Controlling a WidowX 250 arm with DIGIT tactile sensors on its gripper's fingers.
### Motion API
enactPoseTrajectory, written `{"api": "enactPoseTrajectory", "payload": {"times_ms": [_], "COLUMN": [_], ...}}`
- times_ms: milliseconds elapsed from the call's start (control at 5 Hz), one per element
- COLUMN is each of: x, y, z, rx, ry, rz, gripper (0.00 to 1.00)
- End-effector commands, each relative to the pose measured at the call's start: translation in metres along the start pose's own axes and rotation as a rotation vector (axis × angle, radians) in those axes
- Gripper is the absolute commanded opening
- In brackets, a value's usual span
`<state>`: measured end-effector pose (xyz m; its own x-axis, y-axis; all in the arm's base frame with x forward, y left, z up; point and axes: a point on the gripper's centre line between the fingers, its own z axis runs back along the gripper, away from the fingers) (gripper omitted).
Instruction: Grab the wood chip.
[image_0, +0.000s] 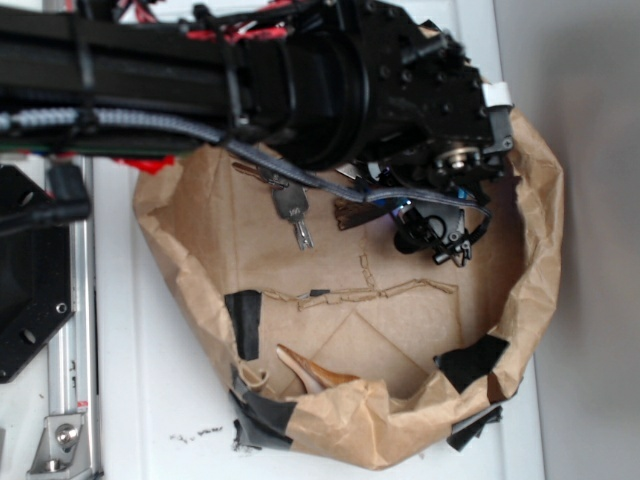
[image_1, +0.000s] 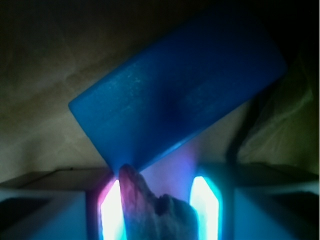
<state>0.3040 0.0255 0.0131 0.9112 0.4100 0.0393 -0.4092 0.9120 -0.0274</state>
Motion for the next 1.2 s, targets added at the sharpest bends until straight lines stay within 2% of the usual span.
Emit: {"api": "enactPoseTrajectory", "payload": {"times_ms": [0,200,800,1000], "x": [-0.012,-0.015,-0.040,-0.049], "y": [0.003,0.002,-0.029,-0.018], "z": [0.009,0.023,0.172,0.186], "rx": [-0.003,0.021,0.061,0.062], "ry": [0.003,-0.008,-0.018,-0.038], "rz": [-0.057,-0.101,-0.391,-0.406], "gripper": [0.00,0.00,0.00,0.00]}}
